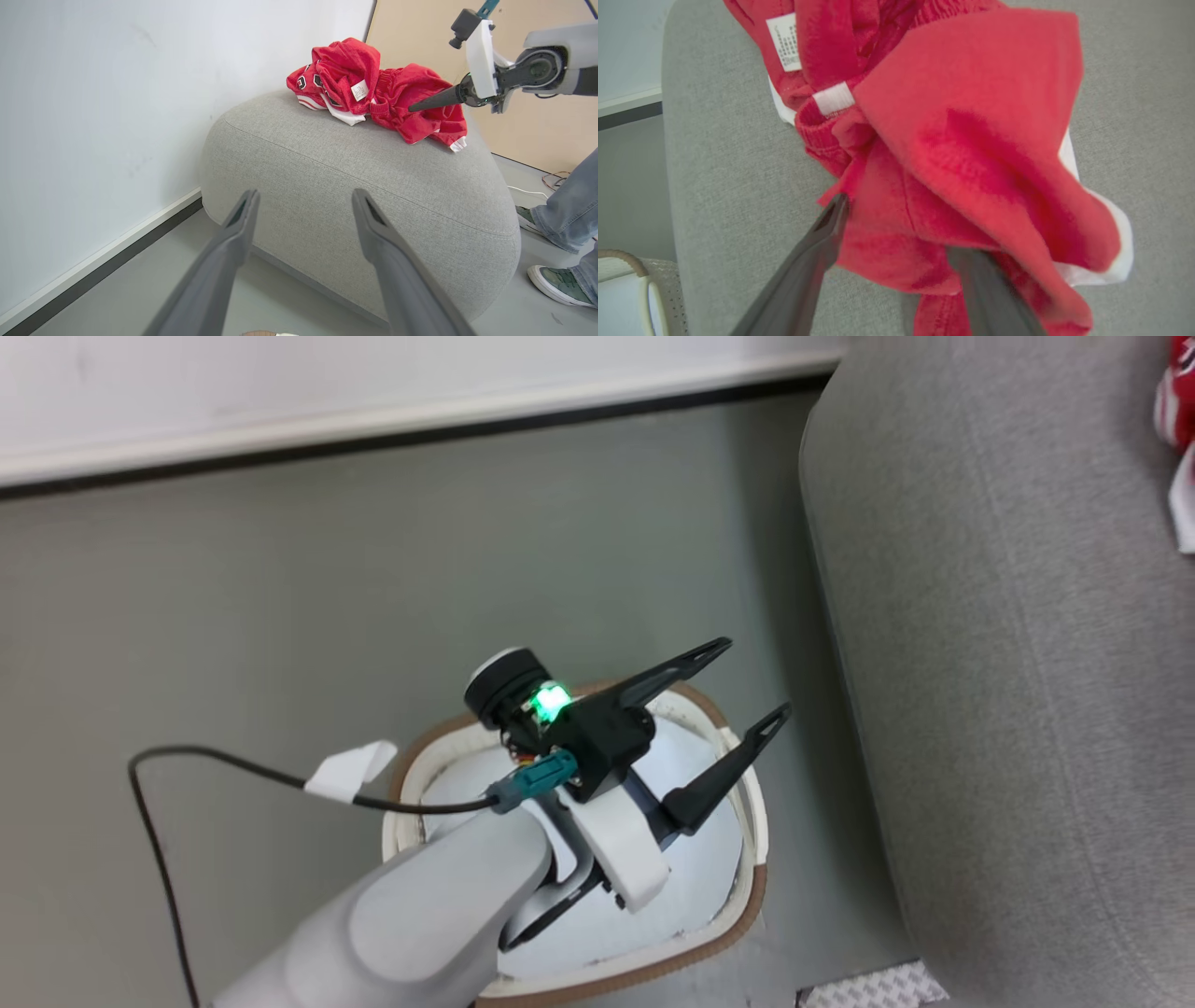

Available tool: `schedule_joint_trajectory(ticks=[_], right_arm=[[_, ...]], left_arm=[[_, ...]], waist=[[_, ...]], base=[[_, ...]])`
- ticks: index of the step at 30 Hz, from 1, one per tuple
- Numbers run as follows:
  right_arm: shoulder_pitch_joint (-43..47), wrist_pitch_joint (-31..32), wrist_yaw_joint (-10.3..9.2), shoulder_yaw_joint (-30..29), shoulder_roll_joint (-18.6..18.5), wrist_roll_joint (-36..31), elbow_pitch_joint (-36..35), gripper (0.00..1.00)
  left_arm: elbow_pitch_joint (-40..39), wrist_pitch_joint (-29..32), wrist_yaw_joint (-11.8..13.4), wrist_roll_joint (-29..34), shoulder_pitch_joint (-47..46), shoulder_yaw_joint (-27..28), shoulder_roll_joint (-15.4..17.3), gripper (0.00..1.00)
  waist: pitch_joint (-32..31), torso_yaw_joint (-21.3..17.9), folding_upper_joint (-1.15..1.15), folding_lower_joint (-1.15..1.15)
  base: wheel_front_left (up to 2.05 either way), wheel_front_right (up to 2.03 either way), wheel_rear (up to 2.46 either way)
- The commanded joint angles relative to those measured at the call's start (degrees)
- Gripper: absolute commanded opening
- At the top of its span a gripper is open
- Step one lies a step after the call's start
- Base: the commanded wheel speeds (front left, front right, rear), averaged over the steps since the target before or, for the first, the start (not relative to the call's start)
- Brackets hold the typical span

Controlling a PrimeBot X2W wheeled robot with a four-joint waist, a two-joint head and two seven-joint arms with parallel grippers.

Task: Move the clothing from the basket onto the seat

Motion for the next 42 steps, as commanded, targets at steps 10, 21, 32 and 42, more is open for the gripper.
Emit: schedule_joint_trajectory(ticks=[10,21,32,42], right_arm=[[9.75,3.93,-0.13,-1.42,-0.73,-2.21,-13.17,1.00],[15.09,1.14,-0.13,0.01,2.06,-3.83,-28.39,1.00],[20.63,-16.03,-0.13,4.91,8.53,-3.07,-29.85,1.00],[27.35,-32.23,-0.13,5.46,15.05,-6.54,-22.11,1.00]], left_arm=[[1.05,-0.02,1.19,-1.25,8.85,6.64,-1.16,1.00],[0.48,-0.02,3.22,-2.78,16.90,16.73,-1.57,1.00],[-1.38,-0.01,6.07,-5.11,28.28,32.71,1.83,1.00],[-1.55,-0.02,10.97,-0.52,37.19,43.28,1.03,1.00]], waist=[[-15.27,0.06,0.00,0.00],[-25.08,4.97,0.00,0.00],[-30.36,11.00,0.00,0.00],[-31.17,13.90,0.00,0.00]], base=[[0.00,0.00,0.00],[0.00,0.00,0.00],[0.00,0.00,0.00],[0.00,0.00,0.00]])
